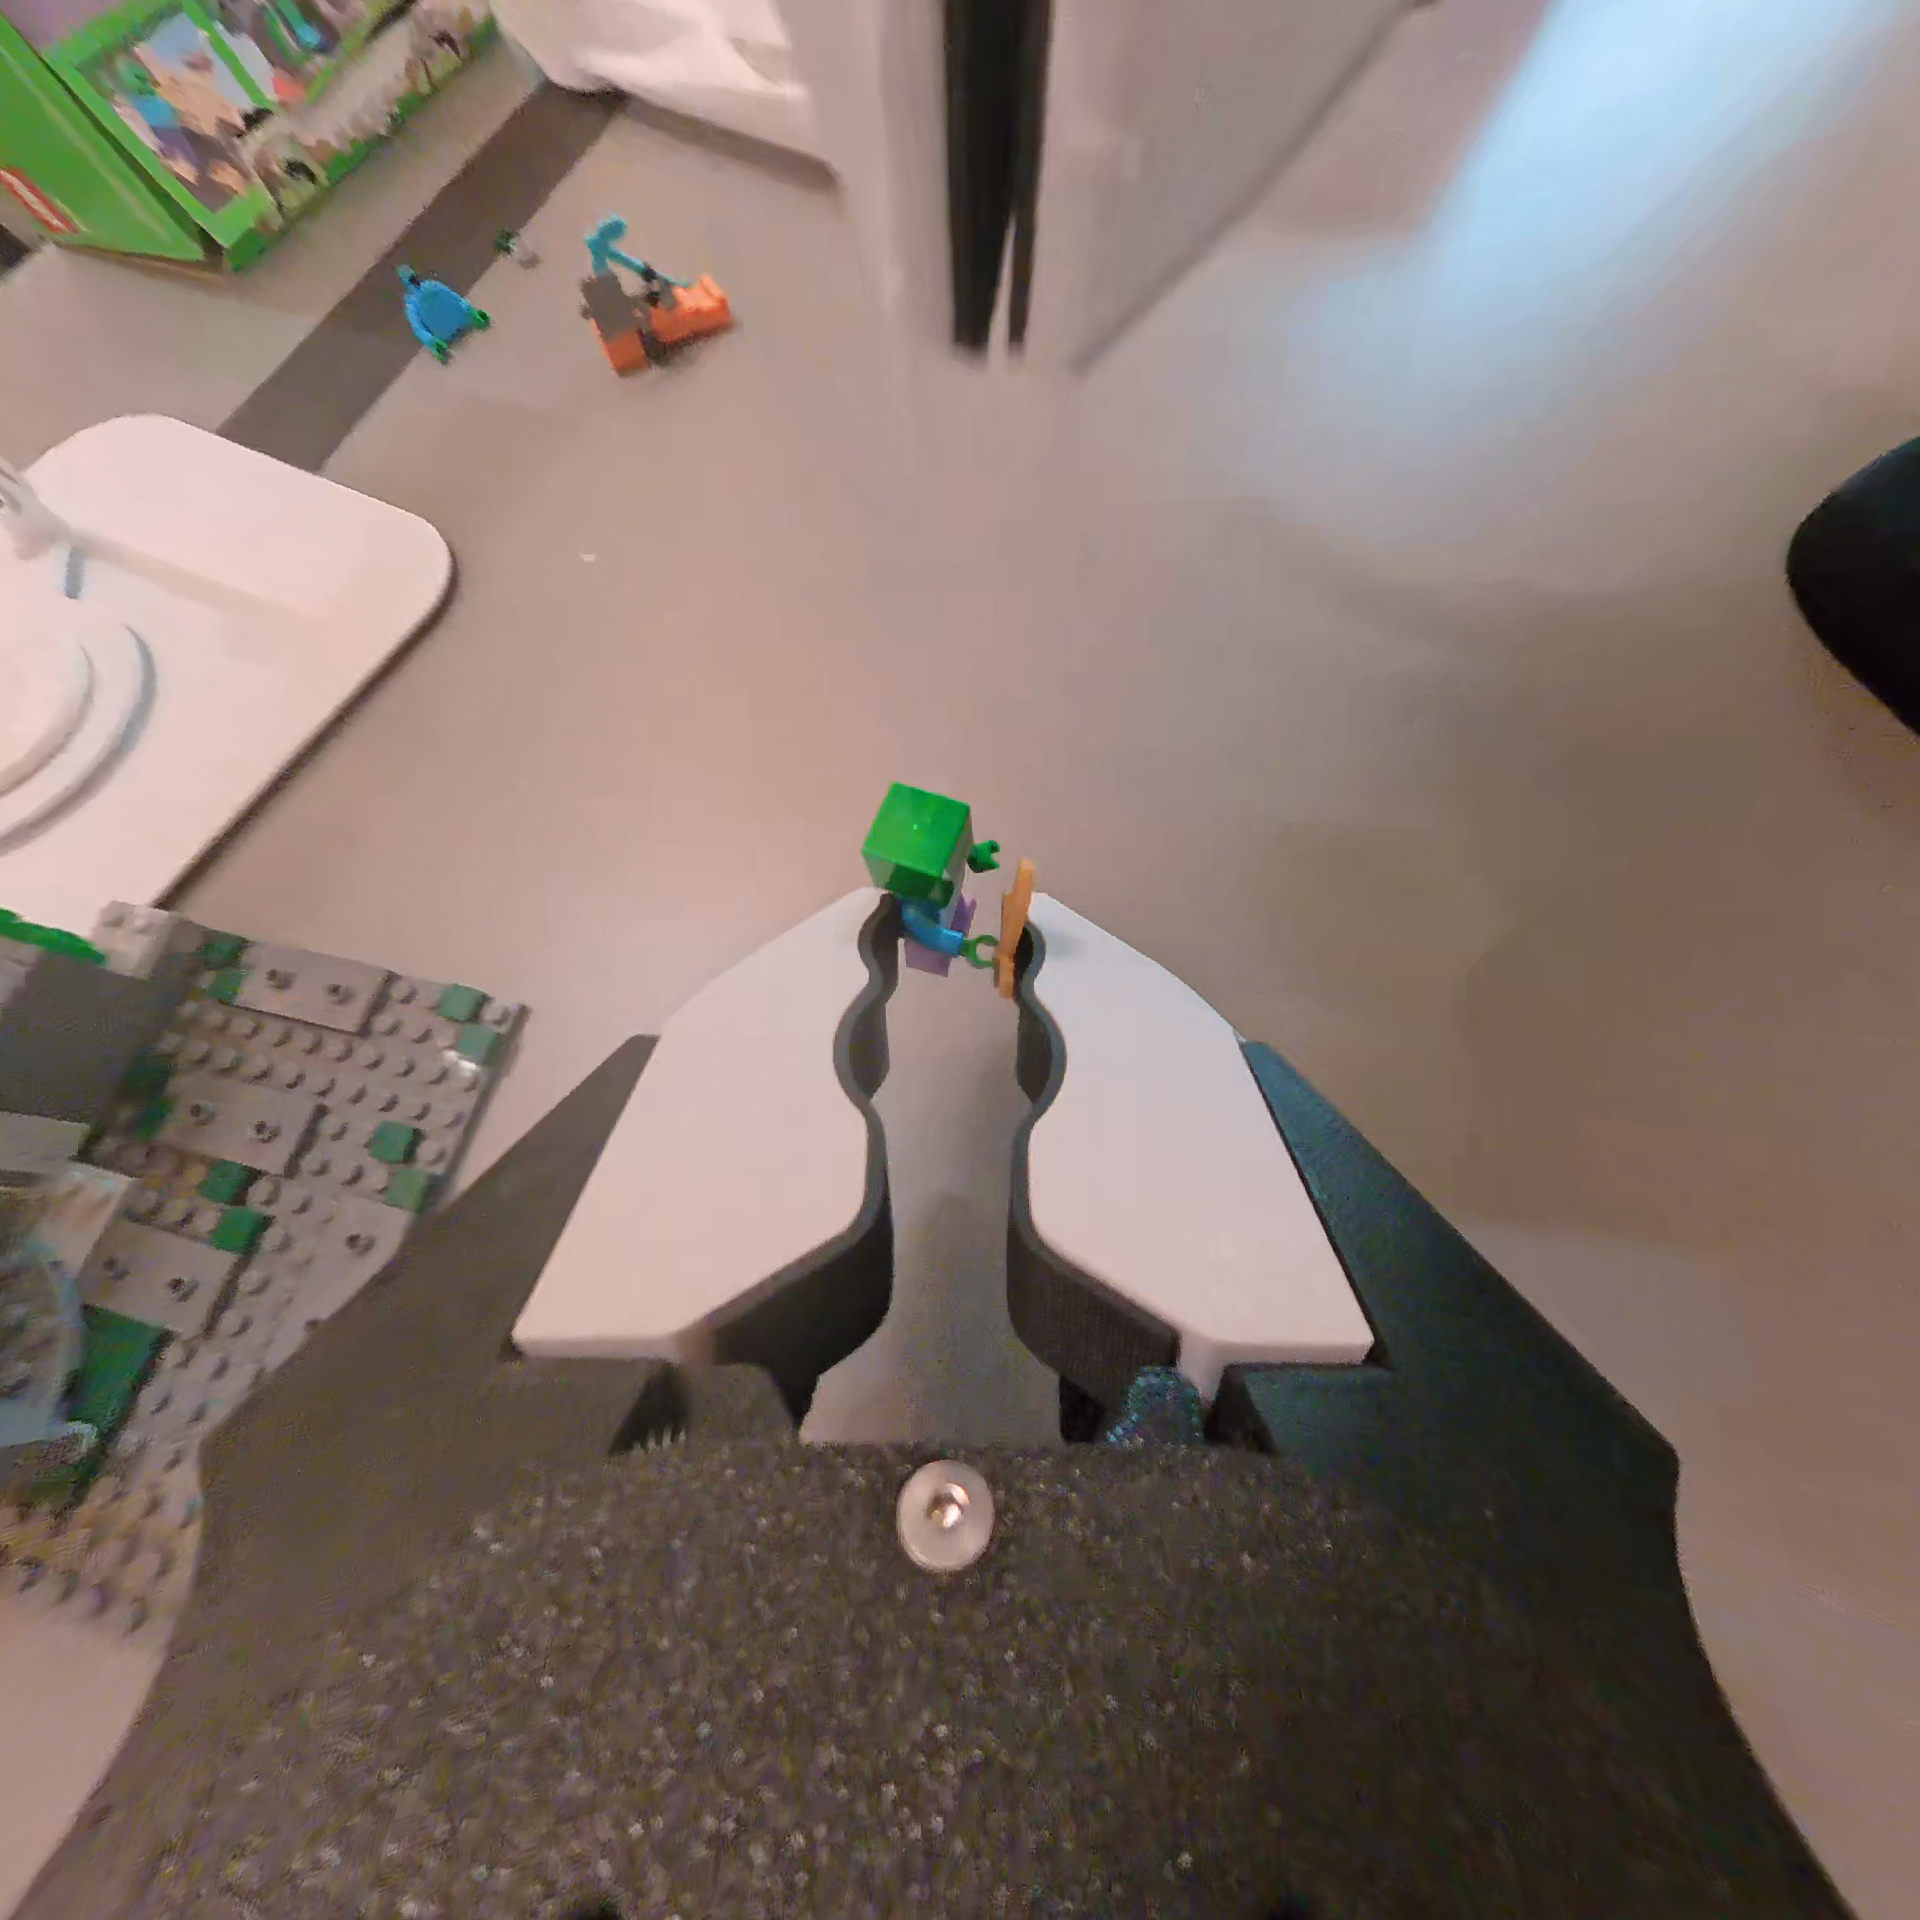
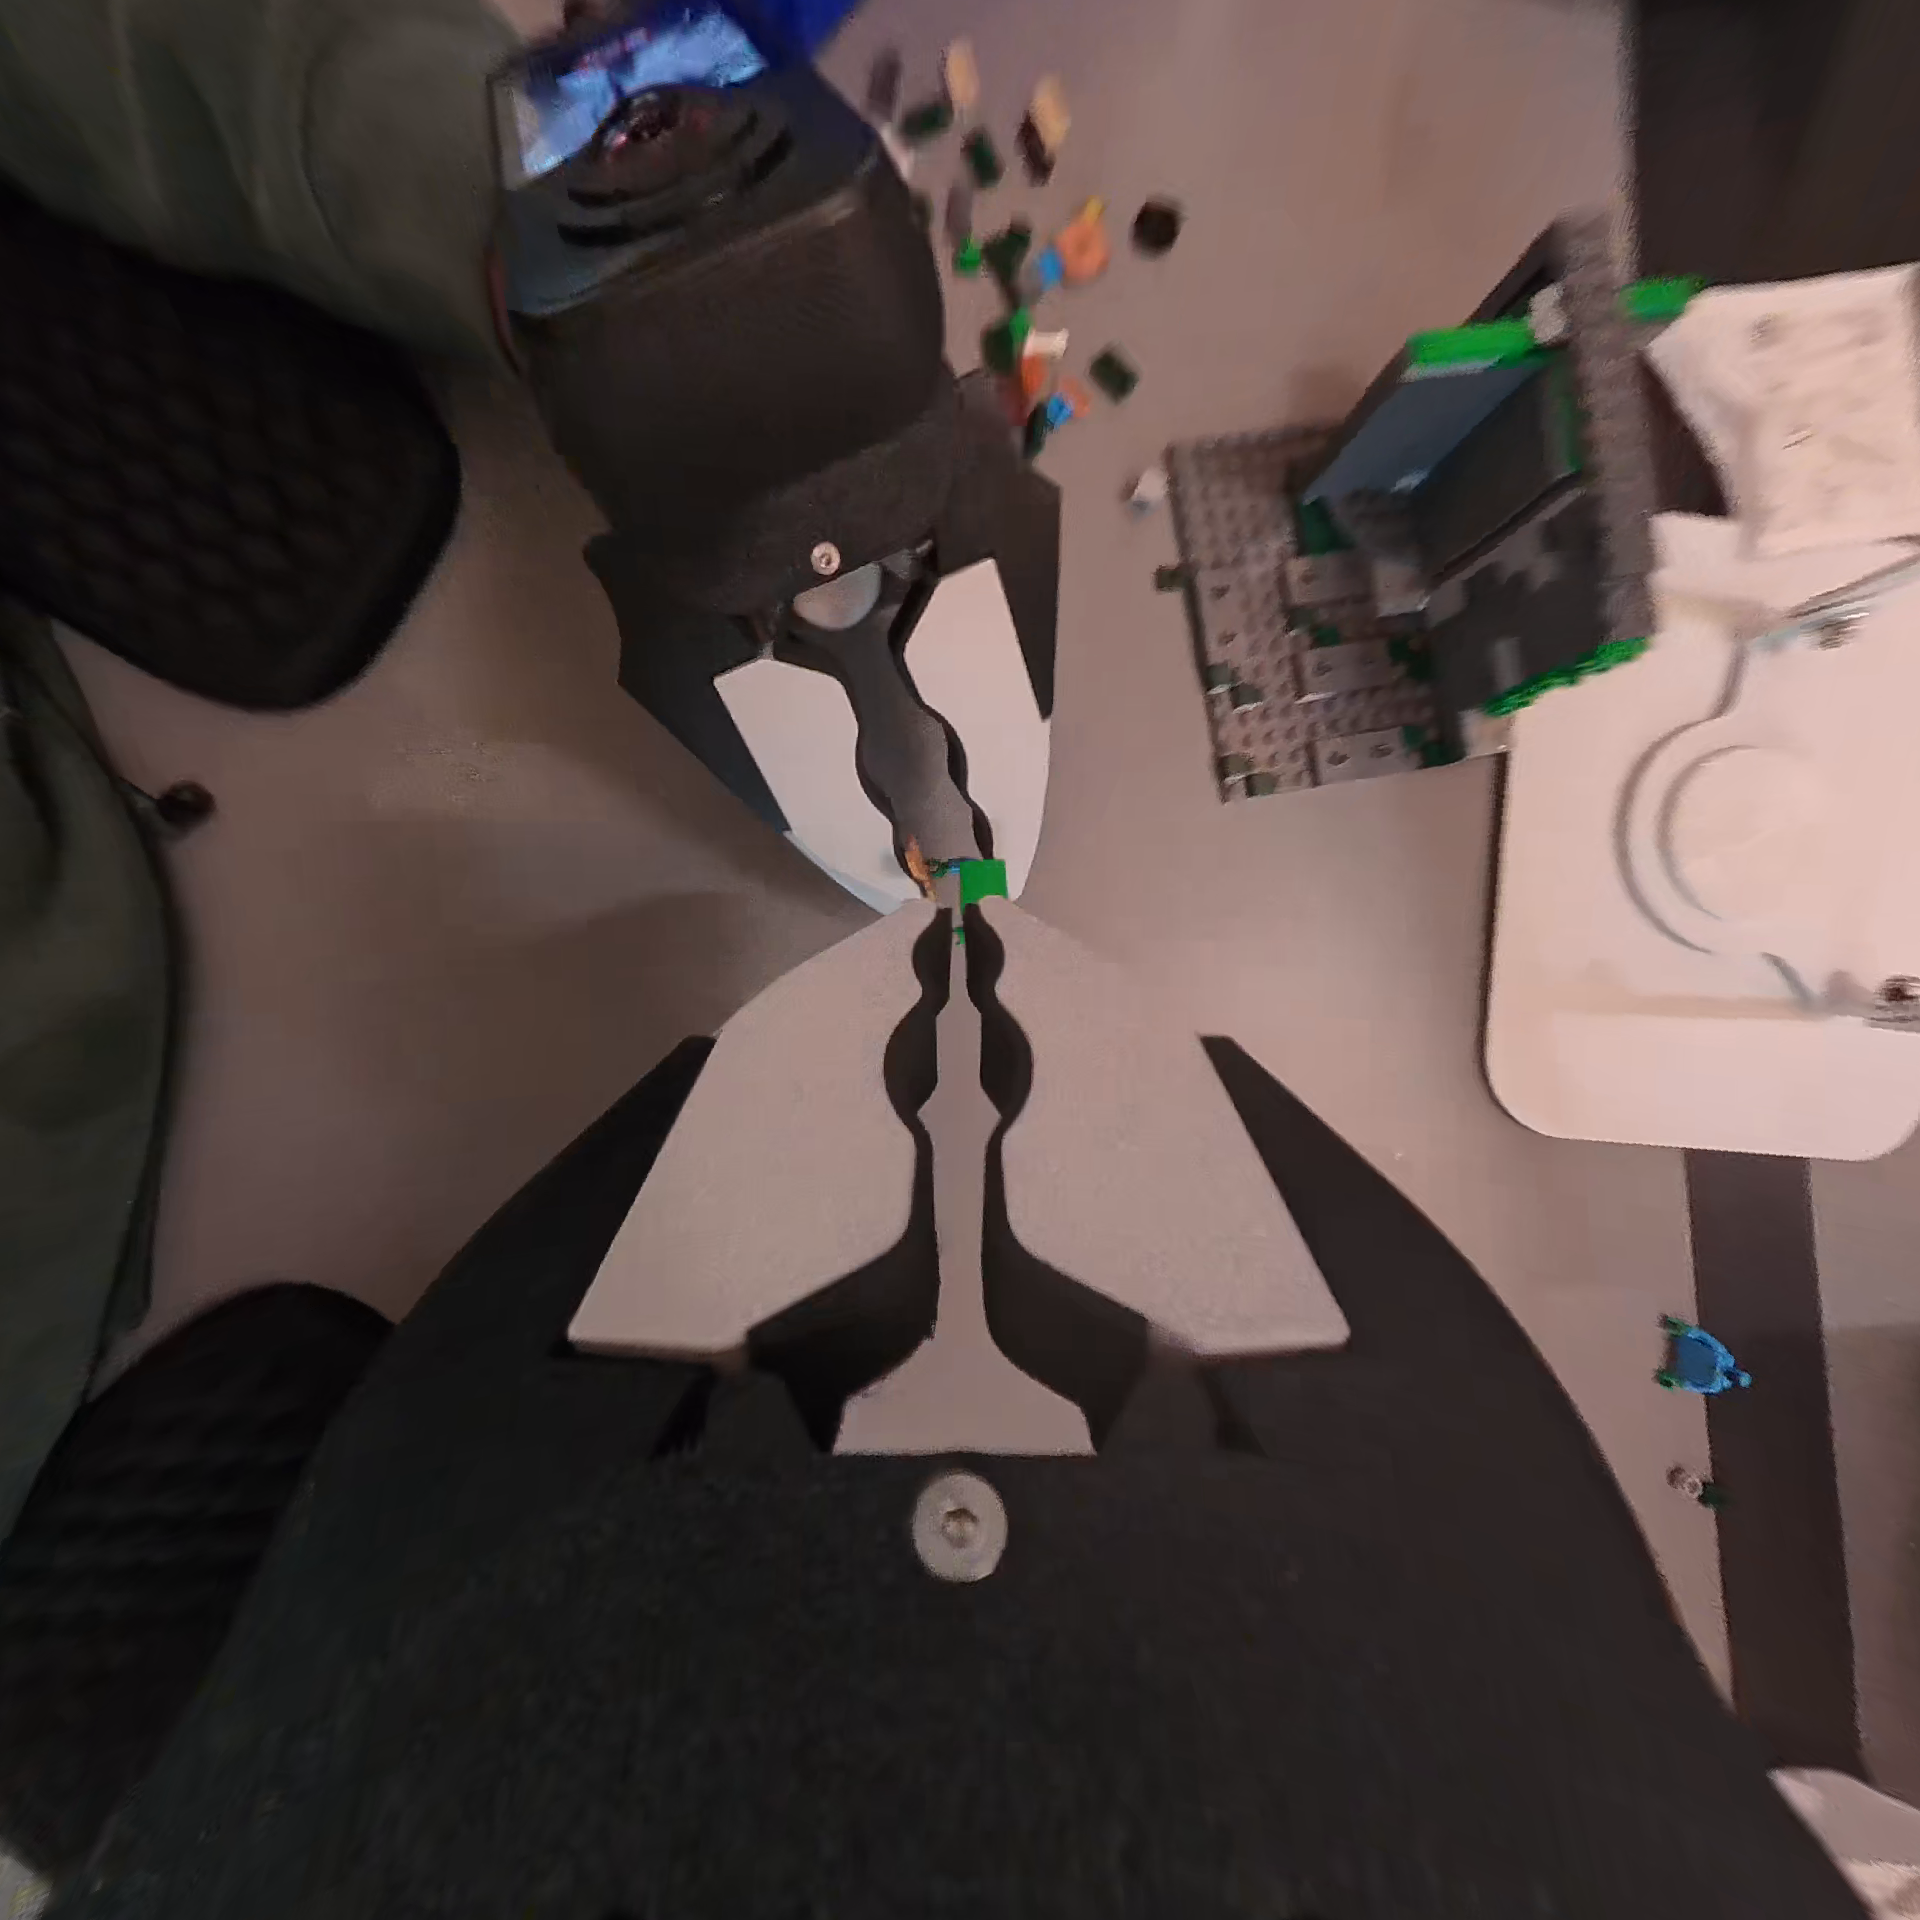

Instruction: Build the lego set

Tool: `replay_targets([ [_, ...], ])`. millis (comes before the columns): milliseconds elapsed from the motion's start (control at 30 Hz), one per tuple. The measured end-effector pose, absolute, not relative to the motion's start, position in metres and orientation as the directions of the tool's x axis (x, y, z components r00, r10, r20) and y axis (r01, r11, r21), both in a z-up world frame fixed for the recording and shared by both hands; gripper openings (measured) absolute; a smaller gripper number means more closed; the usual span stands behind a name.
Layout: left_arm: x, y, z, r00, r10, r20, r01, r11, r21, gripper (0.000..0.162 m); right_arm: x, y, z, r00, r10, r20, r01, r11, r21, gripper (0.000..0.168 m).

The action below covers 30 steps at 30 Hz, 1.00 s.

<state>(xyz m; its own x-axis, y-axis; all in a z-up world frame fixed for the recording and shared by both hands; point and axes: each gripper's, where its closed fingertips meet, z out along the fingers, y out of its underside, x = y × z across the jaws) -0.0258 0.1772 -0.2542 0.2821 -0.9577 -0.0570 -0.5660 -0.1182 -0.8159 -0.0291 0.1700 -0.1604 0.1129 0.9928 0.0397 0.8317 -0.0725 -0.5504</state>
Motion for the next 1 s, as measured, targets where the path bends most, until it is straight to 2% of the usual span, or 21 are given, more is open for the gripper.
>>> replay_targets([
  [33, -0.027, 0.179, -0.249, 0.285, -0.956, -0.062, -0.560, -0.114, -0.820, 0.020, -0.026, 0.171, -0.152, 0.131, 0.990, 0.043, 0.797, -0.080, -0.599, 0.003],
  [233, -0.033, 0.186, -0.220, 0.306, -0.949, -0.078, -0.532, -0.103, -0.840, 0.020, 0.001, 0.173, -0.143, 0.228, 0.972, 0.051, 0.597, -0.098, -0.796, 0.015],
  [433, -0.036, 0.181, -0.197, 0.298, -0.953, -0.062, -0.515, -0.106, -0.850, 0.020, 0.012, 0.166, -0.156, 0.284, 0.959, -0.014, 0.353, -0.118, -0.928, 0.026],
  [633, -0.040, 0.180, -0.187, 0.297, -0.952, -0.072, -0.533, -0.103, -0.840, 0.019, 0.018, 0.160, -0.172, 0.295, 0.950, -0.100, 0.176, -0.157, -0.972, 0.027],
  [1000, -0.039, 0.171, -0.194, 0.282, -0.952, -0.123, -0.580, -0.067, -0.812, 0.018, 0.016, 0.157, -0.185, 0.281, 0.952, -0.124, 0.171, -0.177, -0.969, 0.025],
])
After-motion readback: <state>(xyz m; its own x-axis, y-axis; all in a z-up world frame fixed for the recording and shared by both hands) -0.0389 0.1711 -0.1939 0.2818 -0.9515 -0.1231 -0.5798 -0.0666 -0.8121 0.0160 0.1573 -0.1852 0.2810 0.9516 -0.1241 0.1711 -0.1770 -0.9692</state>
